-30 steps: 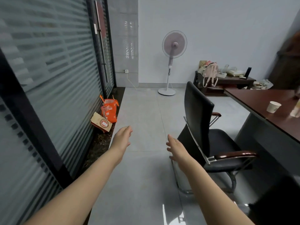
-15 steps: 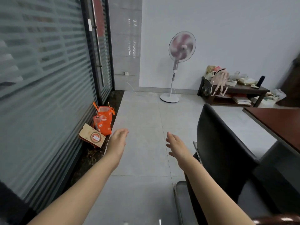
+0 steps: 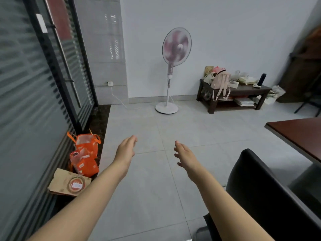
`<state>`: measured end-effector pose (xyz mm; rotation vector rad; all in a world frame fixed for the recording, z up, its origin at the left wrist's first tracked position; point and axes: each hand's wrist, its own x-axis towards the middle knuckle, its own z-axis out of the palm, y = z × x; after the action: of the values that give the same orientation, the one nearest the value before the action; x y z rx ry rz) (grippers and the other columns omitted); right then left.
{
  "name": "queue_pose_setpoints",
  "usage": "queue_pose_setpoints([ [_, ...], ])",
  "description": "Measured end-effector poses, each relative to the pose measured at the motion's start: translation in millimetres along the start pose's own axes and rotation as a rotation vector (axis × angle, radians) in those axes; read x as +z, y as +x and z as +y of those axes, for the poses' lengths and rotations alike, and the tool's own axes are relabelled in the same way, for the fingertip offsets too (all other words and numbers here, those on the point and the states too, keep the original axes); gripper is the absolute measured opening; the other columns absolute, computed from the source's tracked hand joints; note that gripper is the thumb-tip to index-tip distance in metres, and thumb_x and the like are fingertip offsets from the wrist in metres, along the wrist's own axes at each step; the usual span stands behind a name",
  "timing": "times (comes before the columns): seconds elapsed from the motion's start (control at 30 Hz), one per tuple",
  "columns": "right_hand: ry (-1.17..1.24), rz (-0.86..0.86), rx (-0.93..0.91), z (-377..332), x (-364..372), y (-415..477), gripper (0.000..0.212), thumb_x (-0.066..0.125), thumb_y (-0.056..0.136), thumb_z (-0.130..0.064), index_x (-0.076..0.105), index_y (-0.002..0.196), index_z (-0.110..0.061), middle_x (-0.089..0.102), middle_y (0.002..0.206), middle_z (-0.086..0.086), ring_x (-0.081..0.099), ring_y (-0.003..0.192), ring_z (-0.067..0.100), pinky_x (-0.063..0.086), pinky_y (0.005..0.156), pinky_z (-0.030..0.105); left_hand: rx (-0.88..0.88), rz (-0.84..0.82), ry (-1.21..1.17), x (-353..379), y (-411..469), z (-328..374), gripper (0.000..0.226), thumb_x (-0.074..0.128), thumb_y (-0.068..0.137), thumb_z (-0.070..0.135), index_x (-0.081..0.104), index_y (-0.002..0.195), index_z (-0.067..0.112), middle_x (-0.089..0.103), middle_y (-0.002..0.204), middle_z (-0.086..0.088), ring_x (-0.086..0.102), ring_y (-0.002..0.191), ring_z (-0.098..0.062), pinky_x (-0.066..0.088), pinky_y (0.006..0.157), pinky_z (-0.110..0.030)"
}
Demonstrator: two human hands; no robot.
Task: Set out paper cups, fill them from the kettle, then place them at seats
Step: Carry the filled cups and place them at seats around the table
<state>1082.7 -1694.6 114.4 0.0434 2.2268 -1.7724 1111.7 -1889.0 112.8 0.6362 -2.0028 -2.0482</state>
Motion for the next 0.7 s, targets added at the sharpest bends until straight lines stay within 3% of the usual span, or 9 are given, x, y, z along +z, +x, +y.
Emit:
queue_pose_setpoints([
  [0.3, 0.088, 0.046, 0.029, -27.3, -14.6, 177.3, 0.050, 0.035, 0.099, -0.048, 0.042, 0.140, -0.018, 0.043, 0.146, 0.001, 0.040, 0.135, 0.019, 0.032, 0.113, 0.044, 0.029, -0.103, -0.018, 81.7, 174.5, 25.7, 0.024, 0.048, 0.094, 0.036, 0.056, 0.104, 0.016, 0.055, 0.119, -0.001, 0.048, 0.109, -0.012, 0.038, 0.090, -0.030],
  [0.43, 0.118, 0.077, 0.054, -47.8, -39.8, 270.1, 0.047, 0.032, 0.100, -0.049, 0.044, 0.135, -0.019, 0.050, 0.129, 0.001, 0.049, 0.115, 0.018, 0.038, 0.103, 0.040, 0.020, -0.112, 0.005, 130.4, 269.2, 40.6, 0.026, 0.037, 0.101, 0.030, 0.055, 0.112, 0.015, 0.055, 0.128, -0.003, 0.047, 0.119, -0.014, 0.038, 0.095, -0.032],
  [0.57, 0.101, 0.119, 0.064, -73.2, -78.8, 354.3, 0.054, 0.032, 0.100, -0.050, 0.039, 0.142, -0.017, 0.046, 0.138, 0.000, 0.048, 0.121, 0.017, 0.038, 0.101, 0.037, 0.030, -0.142, -0.006, 185.7, 350.3, 65.2, 0.031, 0.036, 0.102, 0.029, 0.055, 0.118, 0.012, 0.054, 0.134, -0.007, 0.046, 0.126, -0.017, 0.038, 0.098, -0.035],
  [0.7, 0.109, 0.166, 0.075, -92.2, -114.0, 420.1, 0.056, 0.031, 0.100, -0.049, 0.037, 0.144, -0.015, 0.045, 0.143, 0.002, 0.047, 0.125, 0.019, 0.038, 0.102, 0.037, 0.032, -0.221, -0.012, 238.7, 413.1, 83.5, 0.025, 0.037, 0.101, 0.029, 0.055, 0.110, 0.014, 0.055, 0.132, -0.006, 0.046, 0.128, -0.017, 0.038, 0.096, -0.034],
])
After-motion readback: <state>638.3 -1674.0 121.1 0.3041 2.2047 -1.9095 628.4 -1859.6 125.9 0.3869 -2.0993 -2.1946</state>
